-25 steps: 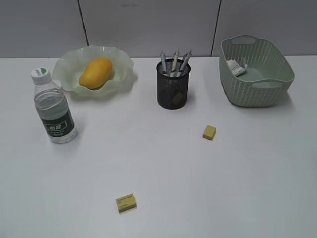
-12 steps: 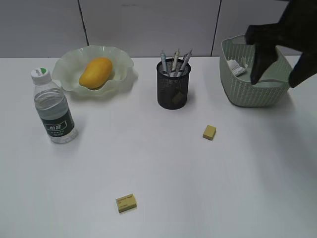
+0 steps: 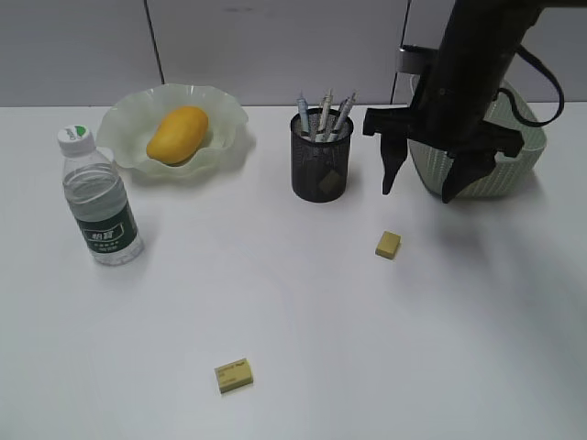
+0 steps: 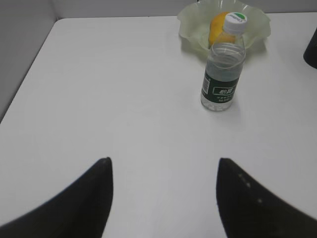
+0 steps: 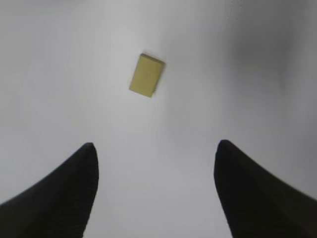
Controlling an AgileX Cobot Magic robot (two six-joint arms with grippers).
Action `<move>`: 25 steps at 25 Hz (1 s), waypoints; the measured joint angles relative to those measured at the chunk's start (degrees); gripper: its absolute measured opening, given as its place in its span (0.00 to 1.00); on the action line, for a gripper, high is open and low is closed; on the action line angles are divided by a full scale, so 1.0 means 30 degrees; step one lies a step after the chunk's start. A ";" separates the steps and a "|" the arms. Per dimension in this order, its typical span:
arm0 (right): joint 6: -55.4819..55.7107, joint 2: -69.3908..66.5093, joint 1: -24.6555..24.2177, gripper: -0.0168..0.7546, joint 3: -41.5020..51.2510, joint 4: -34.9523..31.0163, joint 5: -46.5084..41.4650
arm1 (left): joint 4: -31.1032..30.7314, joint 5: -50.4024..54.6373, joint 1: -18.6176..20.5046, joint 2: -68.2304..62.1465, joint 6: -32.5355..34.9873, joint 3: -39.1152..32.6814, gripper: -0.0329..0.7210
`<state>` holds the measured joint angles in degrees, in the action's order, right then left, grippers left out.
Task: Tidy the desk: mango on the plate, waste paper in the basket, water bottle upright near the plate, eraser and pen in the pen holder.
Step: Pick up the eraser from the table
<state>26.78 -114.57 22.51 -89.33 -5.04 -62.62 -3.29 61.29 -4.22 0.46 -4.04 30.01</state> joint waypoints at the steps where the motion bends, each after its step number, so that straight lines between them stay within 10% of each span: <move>1: 0.0273 -0.0194 0.0022 0.76 -0.0022 -0.0108 0.0280 | 0.0000 0.0000 0.0000 0.0000 0.0000 0.0000 0.70; 25: 0.2418 -0.3031 0.0026 0.74 -0.0253 -0.0065 0.3463 | 0.0000 -0.0020 0.0000 0.0000 0.0000 0.0000 0.70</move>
<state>34.04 -123.66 22.58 -90.09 -5.24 -52.23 -3.29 61.23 -4.22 0.46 -4.04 30.01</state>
